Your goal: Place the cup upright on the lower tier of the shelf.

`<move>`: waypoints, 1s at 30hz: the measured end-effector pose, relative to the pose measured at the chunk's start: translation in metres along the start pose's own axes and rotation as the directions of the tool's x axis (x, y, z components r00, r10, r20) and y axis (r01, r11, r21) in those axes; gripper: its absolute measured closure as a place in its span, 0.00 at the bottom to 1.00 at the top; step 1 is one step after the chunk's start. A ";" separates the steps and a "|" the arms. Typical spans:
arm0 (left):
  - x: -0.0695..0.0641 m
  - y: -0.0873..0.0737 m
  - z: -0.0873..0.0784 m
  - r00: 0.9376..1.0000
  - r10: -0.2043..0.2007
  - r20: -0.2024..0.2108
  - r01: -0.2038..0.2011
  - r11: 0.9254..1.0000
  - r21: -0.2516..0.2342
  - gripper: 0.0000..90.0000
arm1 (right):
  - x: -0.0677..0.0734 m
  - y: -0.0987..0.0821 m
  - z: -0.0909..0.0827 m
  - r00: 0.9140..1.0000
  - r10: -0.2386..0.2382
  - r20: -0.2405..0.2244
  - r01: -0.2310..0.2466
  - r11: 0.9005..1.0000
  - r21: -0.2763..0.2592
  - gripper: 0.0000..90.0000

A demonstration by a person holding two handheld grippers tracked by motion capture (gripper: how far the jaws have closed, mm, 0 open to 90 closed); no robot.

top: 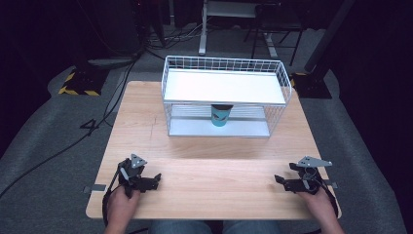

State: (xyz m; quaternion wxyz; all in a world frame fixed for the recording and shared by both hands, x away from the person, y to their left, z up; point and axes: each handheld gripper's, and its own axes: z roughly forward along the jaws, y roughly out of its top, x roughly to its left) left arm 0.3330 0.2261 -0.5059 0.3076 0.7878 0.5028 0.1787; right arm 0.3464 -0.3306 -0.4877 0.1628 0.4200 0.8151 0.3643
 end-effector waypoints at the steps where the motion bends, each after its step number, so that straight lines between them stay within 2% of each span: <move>1: 0.000 0.000 0.000 1.000 0.001 0.000 -0.001 1.000 0.000 0.00 | 0.000 -0.002 0.001 1.000 0.002 0.000 -0.002 1.000 0.008 0.18; 6: 0.000 0.000 0.000 1.000 0.001 0.001 -0.001 1.000 0.000 0.00 | 0.000 -0.009 0.005 1.000 -0.005 0.013 0.005 0.999 0.049 0.17; 13: 0.000 0.000 0.000 1.000 0.002 0.001 -0.002 1.000 0.000 0.00 | 0.000 -0.015 0.008 0.999 -0.021 0.042 0.021 1.000 -0.003 0.15; 30: 0.000 0.001 0.000 1.000 0.001 -0.001 -0.001 1.000 0.001 0.00 | -0.001 -0.014 0.010 0.998 -0.014 0.054 0.014 1.000 0.010 0.08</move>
